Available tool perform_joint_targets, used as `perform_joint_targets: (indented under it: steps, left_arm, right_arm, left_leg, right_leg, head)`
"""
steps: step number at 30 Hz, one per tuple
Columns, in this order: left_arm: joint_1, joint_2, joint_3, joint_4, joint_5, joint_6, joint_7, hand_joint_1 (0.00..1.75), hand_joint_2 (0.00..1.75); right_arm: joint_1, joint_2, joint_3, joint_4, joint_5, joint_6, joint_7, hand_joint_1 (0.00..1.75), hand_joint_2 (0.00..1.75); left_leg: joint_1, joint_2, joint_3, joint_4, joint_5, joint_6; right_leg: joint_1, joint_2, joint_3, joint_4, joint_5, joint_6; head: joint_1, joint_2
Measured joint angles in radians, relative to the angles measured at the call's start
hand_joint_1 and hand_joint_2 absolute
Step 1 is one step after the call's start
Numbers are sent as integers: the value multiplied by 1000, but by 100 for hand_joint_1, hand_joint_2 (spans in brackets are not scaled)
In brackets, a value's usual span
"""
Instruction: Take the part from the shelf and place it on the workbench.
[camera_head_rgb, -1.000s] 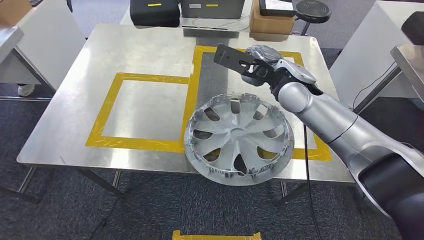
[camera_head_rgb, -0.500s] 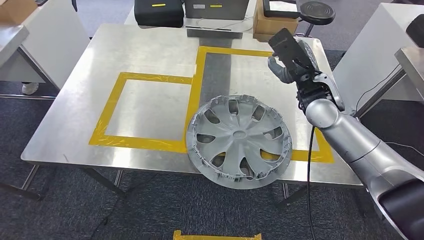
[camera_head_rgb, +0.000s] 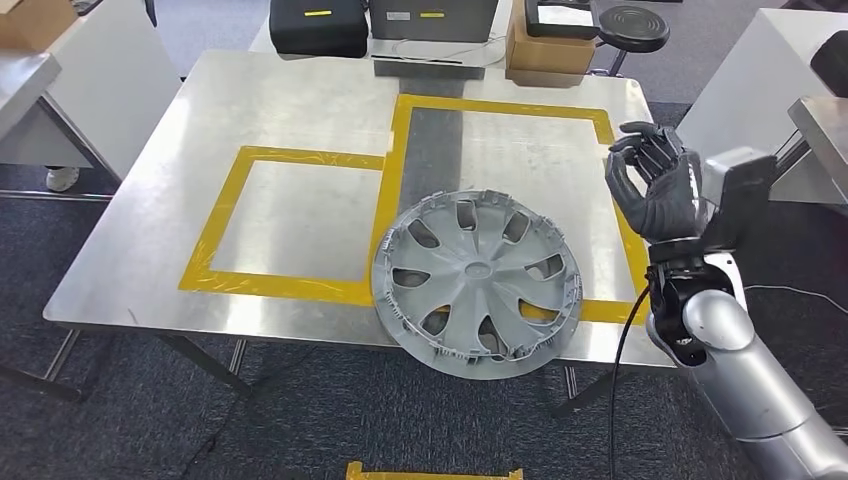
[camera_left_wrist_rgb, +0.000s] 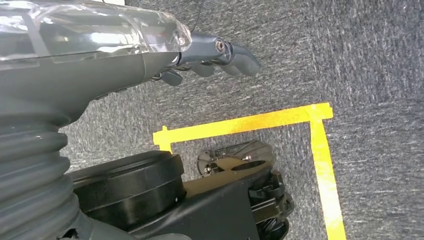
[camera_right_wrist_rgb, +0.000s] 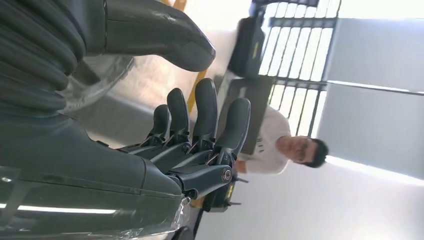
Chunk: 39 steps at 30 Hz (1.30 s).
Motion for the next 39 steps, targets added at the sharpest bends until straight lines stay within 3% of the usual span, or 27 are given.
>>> perform_joint_targets:
  steps: [7,12,16,20,28,39]
  left_arm:
    - [1,1,0,0,3,2,-6,0,175]
    - [1,0,1,0,15,16,-9,0,175]
    - [1,1,2,0,13,29,-19,0,175]
    - [0,3,1,0,-8,54,-35,0,0]
    - [0,6,2,0,1,60,-62,0,0]
    - [0,9,2,0,3,59,-51,0,0]
  right_arm:
    - [126,19,-116,-147,-47,16,-51,175,175]
    - [268,64,-161,-233,-124,112,-211,175,175]
    - [389,125,-150,-277,-100,139,-292,0,0]
    - [453,174,-126,-281,-87,136,-326,0,0]
    - [489,225,-85,-288,-84,138,-347,0,0]
    - [490,252,-52,-292,-80,144,-348,0,0]
  left_leg:
    - [0,12,3,0,-1,0]
    - [0,13,4,0,-1,-1]
    - [0,16,4,-1,-2,-1]
    - [0,19,4,-1,-3,-1]
    - [0,22,5,-1,-3,-1]
    - [-6,23,5,0,-6,4]
  right_leg:
    - [0,5,-1,0,0,0]
    - [0,5,1,0,0,0]
    - [0,7,0,0,-1,-1]
    - [0,9,0,0,-1,-1]
    - [0,13,-1,0,-1,-1]
    - [-4,13,-1,-2,1,1]
  head:
    - [0,0]
    - [1,0]
    - [0,0]
    - [-1,0]
    - [0,0]
    - [-2,0]
